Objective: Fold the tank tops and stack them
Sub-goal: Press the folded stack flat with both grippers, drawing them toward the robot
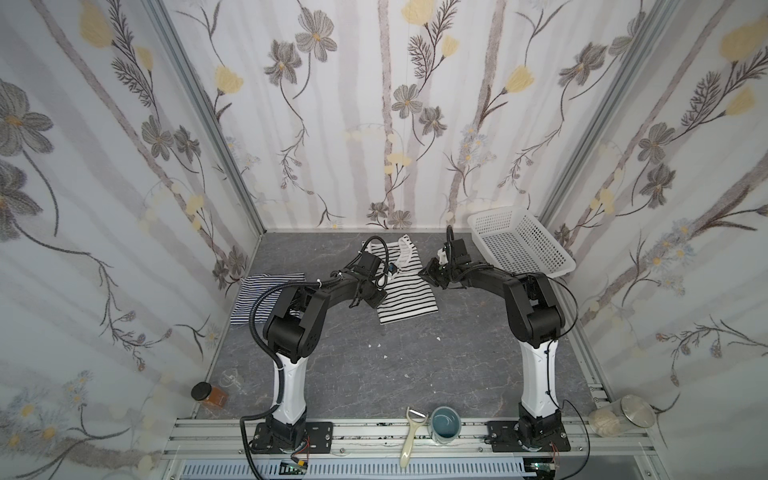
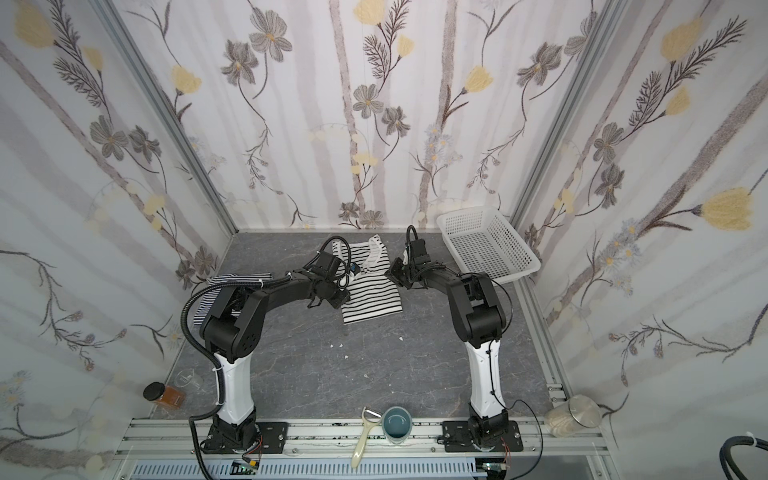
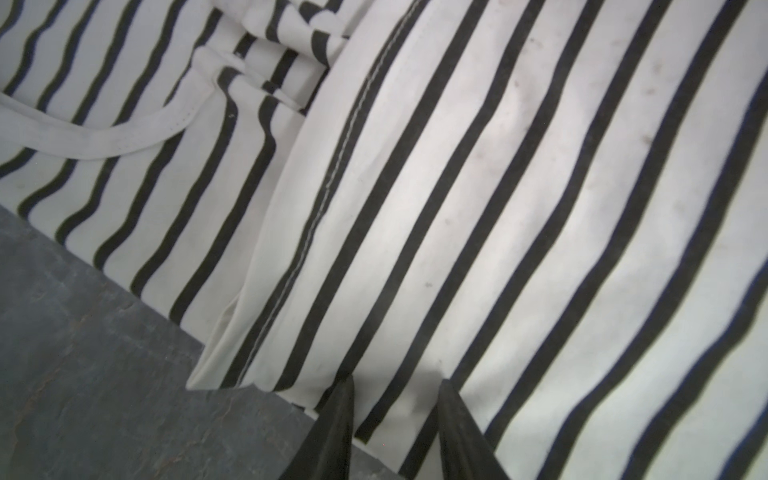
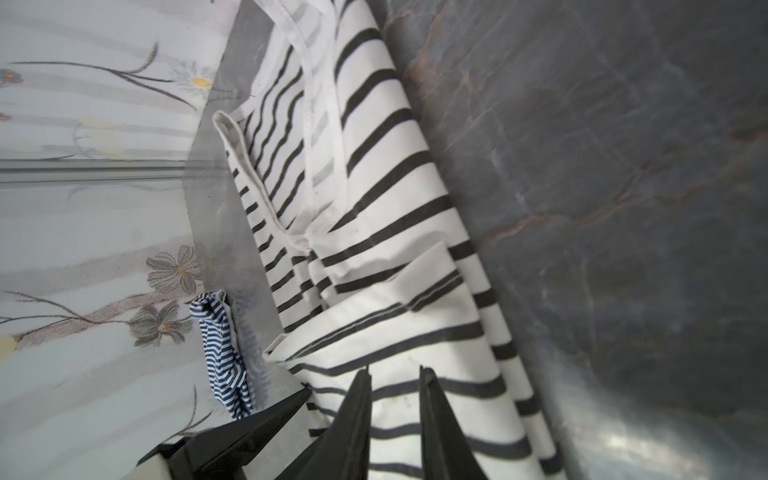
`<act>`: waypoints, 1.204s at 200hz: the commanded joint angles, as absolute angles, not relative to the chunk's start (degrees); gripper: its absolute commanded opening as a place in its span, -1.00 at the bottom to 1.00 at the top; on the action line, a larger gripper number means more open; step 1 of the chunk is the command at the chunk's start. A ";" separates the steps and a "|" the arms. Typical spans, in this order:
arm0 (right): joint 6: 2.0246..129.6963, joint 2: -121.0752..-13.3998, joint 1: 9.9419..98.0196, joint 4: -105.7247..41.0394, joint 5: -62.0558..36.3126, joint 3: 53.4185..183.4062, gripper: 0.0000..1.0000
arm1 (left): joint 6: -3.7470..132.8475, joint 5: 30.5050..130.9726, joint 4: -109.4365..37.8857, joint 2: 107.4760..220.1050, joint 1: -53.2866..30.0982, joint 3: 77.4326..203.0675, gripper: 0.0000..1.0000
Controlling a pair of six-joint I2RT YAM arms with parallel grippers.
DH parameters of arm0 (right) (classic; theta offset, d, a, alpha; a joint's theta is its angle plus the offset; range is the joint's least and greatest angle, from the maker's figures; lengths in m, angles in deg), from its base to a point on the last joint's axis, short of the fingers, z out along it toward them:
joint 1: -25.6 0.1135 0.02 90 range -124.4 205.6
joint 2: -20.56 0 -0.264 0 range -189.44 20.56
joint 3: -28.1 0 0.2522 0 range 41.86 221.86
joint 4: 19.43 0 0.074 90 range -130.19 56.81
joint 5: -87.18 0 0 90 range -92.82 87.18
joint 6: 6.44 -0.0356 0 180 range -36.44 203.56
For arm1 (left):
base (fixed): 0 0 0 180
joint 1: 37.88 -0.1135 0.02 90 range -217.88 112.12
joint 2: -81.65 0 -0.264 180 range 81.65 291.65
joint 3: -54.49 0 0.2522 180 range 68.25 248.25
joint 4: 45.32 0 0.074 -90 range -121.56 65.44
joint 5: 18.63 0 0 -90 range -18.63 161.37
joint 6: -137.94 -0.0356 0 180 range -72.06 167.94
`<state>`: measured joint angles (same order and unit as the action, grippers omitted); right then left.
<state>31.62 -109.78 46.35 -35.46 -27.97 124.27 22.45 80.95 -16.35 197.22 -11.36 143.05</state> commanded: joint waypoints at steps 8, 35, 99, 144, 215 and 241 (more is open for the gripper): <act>34.12 -103.51 47.94 -33.38 -25.95 119.10 -0.48 | 21.40 81.47 -14.24 195.35 -10.52 139.42 -0.28; 37.17 -101.01 50.21 -35.84 -25.39 116.53 -0.44 | 21.49 81.88 -14.33 193.77 -9.93 136.29 -0.27; 38.30 -98.63 53.72 -36.01 -21.11 106.63 -0.44 | 21.40 83.24 -14.27 190.41 -9.29 130.58 -0.26; 35.61 -91.17 57.27 -33.32 -19.34 94.68 -0.44 | 20.57 82.89 -14.17 186.34 -8.97 126.04 -0.26; 23.78 -80.15 67.36 -26.86 -19.18 77.68 -0.43 | 17.47 80.46 -12.83 177.12 -2.82 116.14 -0.22; 20.15 -74.79 70.50 -28.23 -17.98 75.62 -0.42 | 17.62 79.36 -11.62 174.42 -0.98 114.84 -0.20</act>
